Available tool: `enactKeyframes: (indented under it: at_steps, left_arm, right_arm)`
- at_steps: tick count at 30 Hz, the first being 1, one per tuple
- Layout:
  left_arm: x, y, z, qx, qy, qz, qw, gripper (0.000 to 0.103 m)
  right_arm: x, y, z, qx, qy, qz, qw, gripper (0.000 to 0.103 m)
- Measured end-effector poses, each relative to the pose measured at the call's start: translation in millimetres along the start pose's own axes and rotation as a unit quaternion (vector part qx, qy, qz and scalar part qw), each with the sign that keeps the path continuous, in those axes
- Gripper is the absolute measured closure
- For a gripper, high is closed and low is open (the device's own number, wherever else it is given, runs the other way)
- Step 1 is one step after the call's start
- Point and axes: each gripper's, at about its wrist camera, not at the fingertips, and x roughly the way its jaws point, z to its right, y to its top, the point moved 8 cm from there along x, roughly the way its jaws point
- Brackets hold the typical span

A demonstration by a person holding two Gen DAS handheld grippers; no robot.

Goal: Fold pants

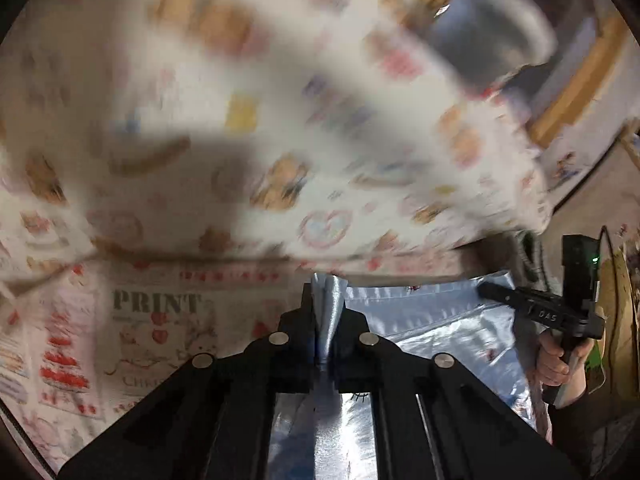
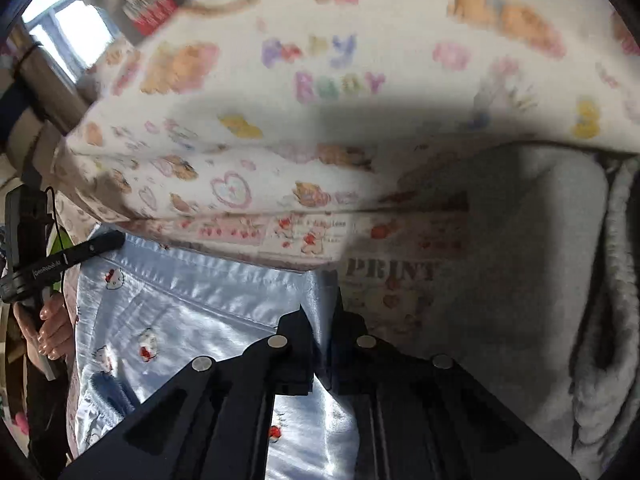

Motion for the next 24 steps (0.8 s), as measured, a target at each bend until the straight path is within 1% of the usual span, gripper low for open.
enactKeyframes:
  at_steps: [3, 6, 9, 12, 15, 17, 20, 22, 24]
  left_arm:
    - [-29.5, 3.1, 21.0, 0.029, -0.01, 0.03, 0.9991, 0.098]
    - [-57.5, -4.6, 40.8, 0.05, -0.023, 0.042, 0.9976, 0.098]
    - [-89.0, -24.6, 58.5, 0.083, -0.03, 0.057, 0.9945, 0.098]
    - [-116.0, -50.9, 71.9, 0.096, -0.045, 0.057, 0.9927, 0.098]
    - [-143.6, -81.8, 76.2, 0.115, -0.05, 0.06, 0.9903, 0.098]
    - [-149.9, -101.7, 81.9, 0.123, -0.046, 0.058, 0.9896, 0.098]
    - [-154.2, -128.0, 83.8, 0.126, -0.037, 0.044, 0.9904, 0.098]
    - [-154.2, -144.7, 82.3, 0.125, -0.03, 0.031, 0.9912, 0.098]
    - [-153.3, -160.1, 80.8, 0.129, -0.026, 0.022, 0.9911, 0.098]
  right_arm:
    - [-28.5, -2.1, -11.3, -0.017, 0.014, 0.043, 0.999, 0.098]
    - [-72.4, -12.1, -29.2, -0.042, 0.031, 0.099, 0.994, 0.098]
    - [-110.0, -29.6, -42.0, -0.063, 0.042, 0.137, 0.988, 0.098]
    - [-145.3, -55.1, -54.9, -0.079, 0.055, 0.164, 0.982, 0.098]
    - [-169.6, -89.0, -67.7, -0.102, 0.053, 0.176, 0.978, 0.098]
    - [-175.2, -106.8, -73.1, -0.108, 0.052, 0.176, 0.977, 0.098]
    - [-177.9, -135.2, -74.2, -0.112, 0.046, 0.171, 0.978, 0.098]
    - [-170.1, -152.7, -73.4, -0.107, 0.041, 0.162, 0.98, 0.098]
    - [-162.5, -169.1, -71.5, -0.101, 0.046, 0.15, 0.982, 0.098]
